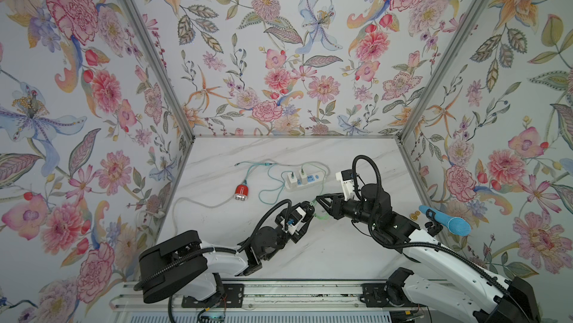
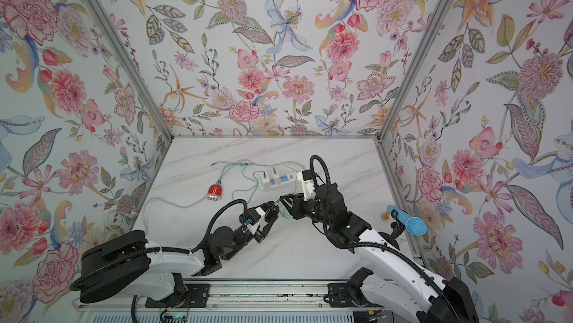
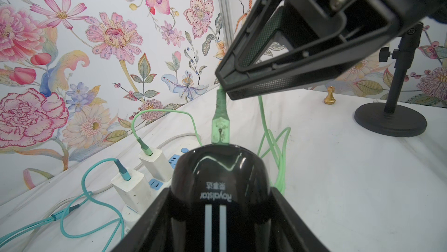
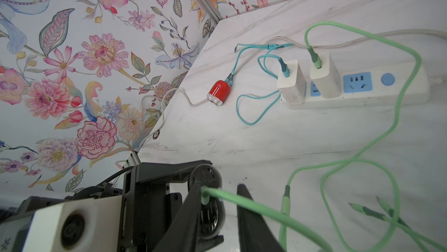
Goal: Charge the electric shaver
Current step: Insert the charging cable into the electric shaver.
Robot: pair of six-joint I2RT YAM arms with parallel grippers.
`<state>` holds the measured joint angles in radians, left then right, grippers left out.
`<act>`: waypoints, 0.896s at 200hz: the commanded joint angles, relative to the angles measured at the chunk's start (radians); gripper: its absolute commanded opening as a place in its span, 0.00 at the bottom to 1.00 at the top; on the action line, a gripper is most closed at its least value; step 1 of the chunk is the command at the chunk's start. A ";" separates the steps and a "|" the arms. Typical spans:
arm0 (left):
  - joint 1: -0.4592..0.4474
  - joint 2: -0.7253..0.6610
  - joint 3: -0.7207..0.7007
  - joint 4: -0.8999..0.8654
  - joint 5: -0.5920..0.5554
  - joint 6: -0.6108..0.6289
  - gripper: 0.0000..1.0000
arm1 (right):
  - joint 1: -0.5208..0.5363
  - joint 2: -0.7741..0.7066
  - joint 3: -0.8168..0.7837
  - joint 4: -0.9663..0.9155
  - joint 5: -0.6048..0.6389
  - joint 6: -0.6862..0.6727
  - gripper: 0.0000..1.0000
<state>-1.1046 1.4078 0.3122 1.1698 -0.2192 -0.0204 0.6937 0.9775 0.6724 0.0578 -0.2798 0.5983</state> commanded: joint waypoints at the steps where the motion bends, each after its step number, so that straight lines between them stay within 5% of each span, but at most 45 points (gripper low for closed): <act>1: -0.006 -0.011 0.039 0.033 -0.020 -0.021 0.00 | 0.010 0.015 -0.013 0.067 0.025 0.028 0.30; 65: -0.011 0.008 0.051 0.057 -0.025 -0.046 0.00 | 0.039 0.059 -0.029 0.139 0.051 0.057 0.24; 100: -0.011 0.009 0.051 0.069 -0.047 -0.052 0.00 | 0.045 0.060 -0.028 0.137 0.079 0.055 0.09; 179: -0.011 0.017 0.050 0.127 -0.069 -0.065 0.00 | 0.105 0.046 -0.093 0.134 0.159 0.031 0.07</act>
<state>-1.1072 1.4342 0.3313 1.1671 -0.2478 -0.0681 0.7769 1.0298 0.6140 0.2180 -0.1658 0.6437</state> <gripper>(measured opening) 0.602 0.082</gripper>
